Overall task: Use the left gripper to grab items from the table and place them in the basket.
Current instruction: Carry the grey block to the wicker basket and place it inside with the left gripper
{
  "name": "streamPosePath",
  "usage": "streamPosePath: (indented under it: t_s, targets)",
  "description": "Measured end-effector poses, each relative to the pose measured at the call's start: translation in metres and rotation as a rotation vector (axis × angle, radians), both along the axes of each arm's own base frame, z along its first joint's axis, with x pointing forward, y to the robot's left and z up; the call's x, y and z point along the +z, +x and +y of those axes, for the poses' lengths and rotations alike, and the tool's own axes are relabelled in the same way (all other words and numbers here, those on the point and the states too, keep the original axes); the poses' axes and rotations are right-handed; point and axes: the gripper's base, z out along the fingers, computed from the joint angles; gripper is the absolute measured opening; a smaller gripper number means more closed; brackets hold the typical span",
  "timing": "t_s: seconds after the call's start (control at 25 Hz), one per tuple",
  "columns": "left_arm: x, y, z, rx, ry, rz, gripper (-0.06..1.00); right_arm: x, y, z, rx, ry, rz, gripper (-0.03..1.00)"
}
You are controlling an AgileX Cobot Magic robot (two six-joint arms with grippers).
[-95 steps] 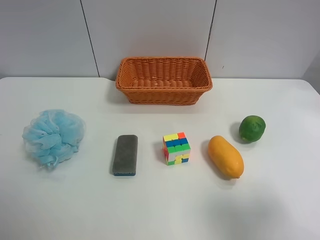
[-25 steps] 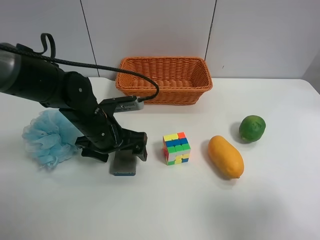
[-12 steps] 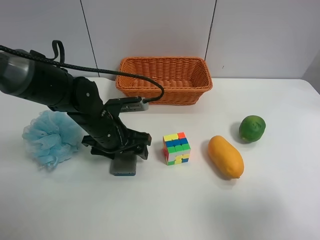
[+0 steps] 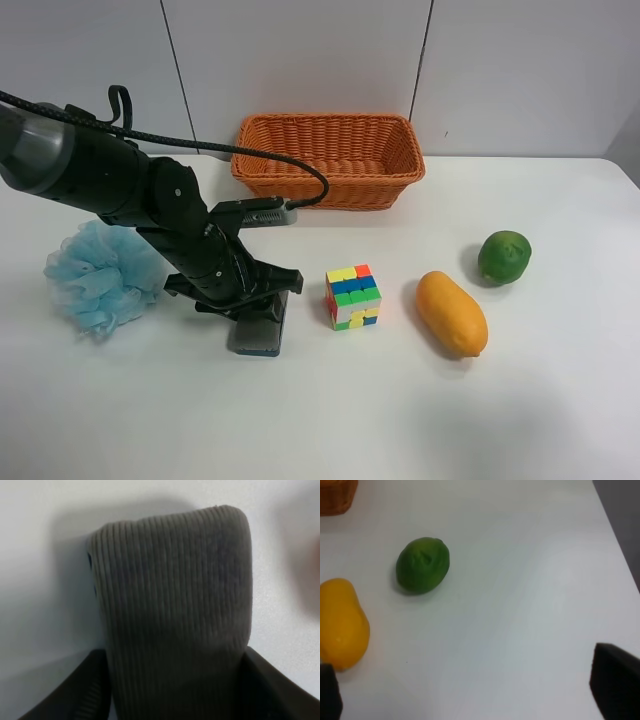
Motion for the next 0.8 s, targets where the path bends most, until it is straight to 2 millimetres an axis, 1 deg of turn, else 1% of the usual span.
streamPosePath:
  t_s: [0.32, 0.4, 0.44, 0.48, 0.52, 0.64, 0.72, 0.8]
  targets:
    - [0.001, -0.001, 0.000, -0.002, 0.000, 0.005, 0.50, 0.000, 0.000, 0.000, 0.000, 0.000, 0.000, 0.99]
    - [0.007, -0.004, 0.001, -0.014, 0.002, 0.023, 0.50, 0.000, 0.000, 0.000, 0.000, 0.000, 0.000, 0.99]
    - [0.013, -0.007, 0.002, -0.022, 0.000, 0.022, 0.50, 0.000, 0.000, 0.000, 0.000, 0.000, 0.000, 0.99]
    - [0.021, -0.007, 0.003, -0.034, -0.005, 0.005, 0.50, 0.000, 0.000, 0.000, 0.000, 0.000, 0.000, 0.99]
    - [0.034, -0.008, 0.004, -0.043, -0.018, -0.029, 0.50, 0.000, 0.000, 0.000, 0.000, 0.000, 0.000, 0.99]
    - [0.080, -0.003, 0.010, -0.058, -0.066, -0.163, 0.50, 0.000, 0.000, 0.000, 0.000, 0.000, 0.000, 0.99]
    - [0.115, 0.004, 0.014, -0.067, -0.093, -0.267, 0.50, 0.000, 0.000, 0.000, 0.000, 0.000, 0.000, 0.99]
    - [0.144, 0.015, 0.018, -0.086, -0.084, -0.357, 0.50, 0.000, 0.000, 0.000, 0.000, 0.000, 0.000, 0.99]
